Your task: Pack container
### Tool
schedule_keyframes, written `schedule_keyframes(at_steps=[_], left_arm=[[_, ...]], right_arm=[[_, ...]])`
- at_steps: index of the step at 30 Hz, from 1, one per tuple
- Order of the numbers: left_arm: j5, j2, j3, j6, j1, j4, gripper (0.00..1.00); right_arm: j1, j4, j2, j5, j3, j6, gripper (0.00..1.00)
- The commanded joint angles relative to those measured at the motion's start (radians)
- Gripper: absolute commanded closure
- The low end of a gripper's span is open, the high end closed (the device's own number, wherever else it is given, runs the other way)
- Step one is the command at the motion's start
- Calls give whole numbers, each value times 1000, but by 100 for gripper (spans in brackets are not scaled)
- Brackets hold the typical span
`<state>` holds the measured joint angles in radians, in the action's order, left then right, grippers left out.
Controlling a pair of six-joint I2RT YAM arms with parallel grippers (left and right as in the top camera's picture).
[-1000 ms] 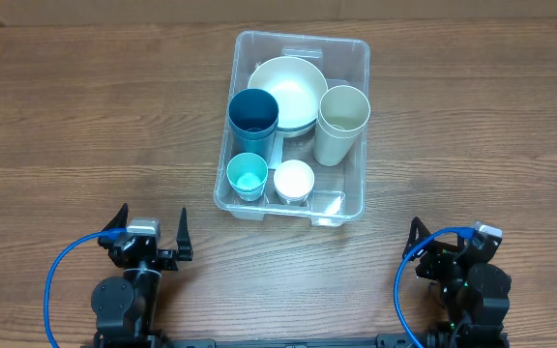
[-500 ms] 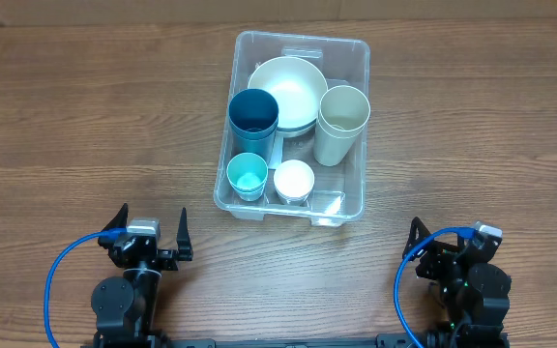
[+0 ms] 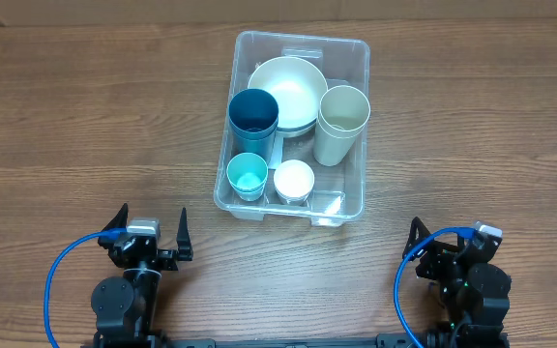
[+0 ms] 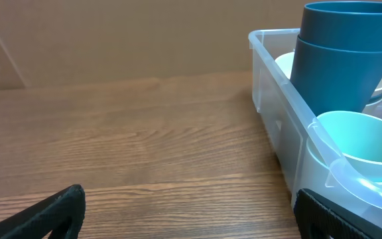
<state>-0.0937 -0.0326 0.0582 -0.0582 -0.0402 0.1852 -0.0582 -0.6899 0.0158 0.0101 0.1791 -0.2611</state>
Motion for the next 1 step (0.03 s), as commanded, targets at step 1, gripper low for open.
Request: schedule_keyframes(at_steps=[1], left_arm=[[-10,15,-5,13,-6,-6,0]], right_arm=[[-2,8,-13,-9,-21,0,0]])
